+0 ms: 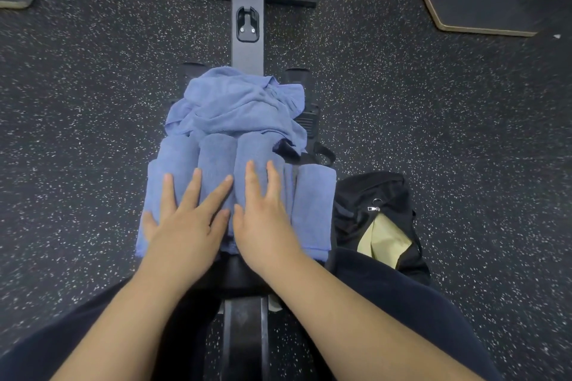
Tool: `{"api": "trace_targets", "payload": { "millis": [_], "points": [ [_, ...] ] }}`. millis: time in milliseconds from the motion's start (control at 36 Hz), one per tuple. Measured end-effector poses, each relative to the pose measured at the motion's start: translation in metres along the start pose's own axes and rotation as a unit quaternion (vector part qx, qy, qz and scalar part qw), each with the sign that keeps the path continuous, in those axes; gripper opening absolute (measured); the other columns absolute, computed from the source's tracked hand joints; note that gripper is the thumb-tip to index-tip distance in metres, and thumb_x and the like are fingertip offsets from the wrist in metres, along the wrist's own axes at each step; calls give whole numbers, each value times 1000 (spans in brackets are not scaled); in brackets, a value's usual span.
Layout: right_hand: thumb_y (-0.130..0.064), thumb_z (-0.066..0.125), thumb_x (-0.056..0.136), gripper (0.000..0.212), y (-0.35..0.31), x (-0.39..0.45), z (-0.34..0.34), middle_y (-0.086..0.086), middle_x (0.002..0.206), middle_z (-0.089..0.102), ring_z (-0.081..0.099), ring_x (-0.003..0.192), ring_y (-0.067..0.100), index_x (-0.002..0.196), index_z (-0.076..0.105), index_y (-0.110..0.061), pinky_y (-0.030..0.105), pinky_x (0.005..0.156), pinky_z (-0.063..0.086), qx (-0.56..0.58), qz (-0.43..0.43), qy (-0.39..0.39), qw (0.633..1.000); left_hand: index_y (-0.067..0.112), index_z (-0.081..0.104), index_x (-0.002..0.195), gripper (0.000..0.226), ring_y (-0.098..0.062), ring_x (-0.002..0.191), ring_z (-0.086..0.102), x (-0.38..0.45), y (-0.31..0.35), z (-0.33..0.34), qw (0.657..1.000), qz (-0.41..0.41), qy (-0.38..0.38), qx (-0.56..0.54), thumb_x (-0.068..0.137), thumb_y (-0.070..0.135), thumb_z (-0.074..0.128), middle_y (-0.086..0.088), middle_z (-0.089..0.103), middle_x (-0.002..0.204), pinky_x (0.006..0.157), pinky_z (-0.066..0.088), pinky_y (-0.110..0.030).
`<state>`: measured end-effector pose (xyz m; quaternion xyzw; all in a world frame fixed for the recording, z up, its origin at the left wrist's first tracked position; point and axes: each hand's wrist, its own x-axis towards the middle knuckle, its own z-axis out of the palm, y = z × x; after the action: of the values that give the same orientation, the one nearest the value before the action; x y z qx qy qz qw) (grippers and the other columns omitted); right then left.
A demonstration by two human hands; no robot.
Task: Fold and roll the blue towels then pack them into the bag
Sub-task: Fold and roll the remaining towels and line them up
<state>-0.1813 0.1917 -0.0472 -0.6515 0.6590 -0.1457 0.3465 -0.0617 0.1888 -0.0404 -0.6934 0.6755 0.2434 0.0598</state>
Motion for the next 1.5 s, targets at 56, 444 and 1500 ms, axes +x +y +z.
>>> {"api": "trace_targets", "payload": {
  "millis": [56,444,1500],
  "points": [
    [-18,39,100,68,1,-1,2,13,158,-15,2,147,32,153,-3,-15,38,116,14,-2,-8,-12,1000,62,2,142,48,-24,146,-21,0,0,1,1000,-2,1,10,100,50,23,13,-11,161,113,8,-55],
    [-27,26,105,55,23,5,-13,4,161,-6,-8,148,20,154,0,-21,36,120,1,-49,-10,-60,997,67,-7,133,50,-25,147,-17,4,9,5,998,56,5,33,88,68,12,16,-17,159,107,3,-70],
    [-20,44,97,68,75,-5,-25,1,161,-9,-9,147,24,154,6,-18,41,120,7,-44,101,8,994,66,14,140,66,-19,146,-20,1,6,6,998,60,18,-3,79,75,38,17,-18,158,109,-2,-67]
  ]
}}
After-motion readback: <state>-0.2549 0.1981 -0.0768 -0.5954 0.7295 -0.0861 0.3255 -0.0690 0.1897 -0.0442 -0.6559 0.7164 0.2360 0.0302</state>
